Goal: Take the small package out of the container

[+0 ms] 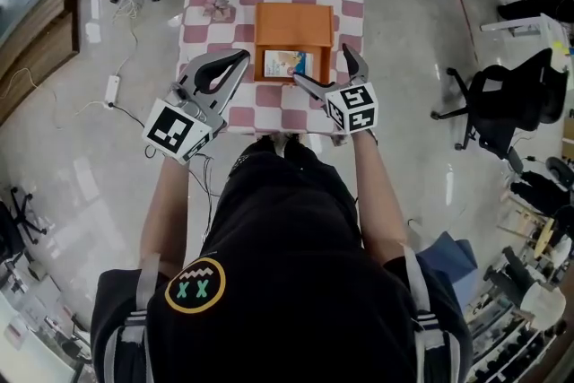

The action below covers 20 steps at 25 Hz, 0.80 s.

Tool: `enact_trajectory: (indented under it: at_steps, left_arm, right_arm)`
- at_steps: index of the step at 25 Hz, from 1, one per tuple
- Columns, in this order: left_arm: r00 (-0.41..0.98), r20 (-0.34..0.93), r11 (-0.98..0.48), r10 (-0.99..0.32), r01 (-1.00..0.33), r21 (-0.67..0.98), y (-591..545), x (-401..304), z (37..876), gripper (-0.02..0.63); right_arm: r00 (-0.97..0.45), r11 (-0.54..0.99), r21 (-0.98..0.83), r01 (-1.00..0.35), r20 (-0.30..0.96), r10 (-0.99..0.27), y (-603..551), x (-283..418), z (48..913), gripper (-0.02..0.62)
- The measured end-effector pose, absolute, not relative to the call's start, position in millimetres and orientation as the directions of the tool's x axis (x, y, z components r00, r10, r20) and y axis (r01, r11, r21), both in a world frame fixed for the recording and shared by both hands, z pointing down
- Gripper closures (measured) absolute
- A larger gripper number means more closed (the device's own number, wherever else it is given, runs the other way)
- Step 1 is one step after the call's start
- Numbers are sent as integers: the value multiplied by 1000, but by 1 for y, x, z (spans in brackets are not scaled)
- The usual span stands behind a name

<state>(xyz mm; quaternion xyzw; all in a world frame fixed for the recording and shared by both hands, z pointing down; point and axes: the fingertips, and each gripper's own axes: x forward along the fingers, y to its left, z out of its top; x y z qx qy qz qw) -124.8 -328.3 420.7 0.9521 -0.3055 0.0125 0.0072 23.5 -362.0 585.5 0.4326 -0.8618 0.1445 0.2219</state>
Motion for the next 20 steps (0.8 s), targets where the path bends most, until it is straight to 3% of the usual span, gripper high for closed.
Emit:
enact_trajectory:
  at_steps: [7, 20]
  left_arm:
    - [788, 60, -789, -613, -614, 3, -337, -125, 423, 589]
    - [748, 98, -752, -656, -659, -5, -349, -118, 424, 589]
  right_arm:
    - [-540, 557, -163, -815, 563, -626, -385, 29, 635, 0]
    - [-602, 409, -452, -793, 683, -413, -397, 31, 737, 0]
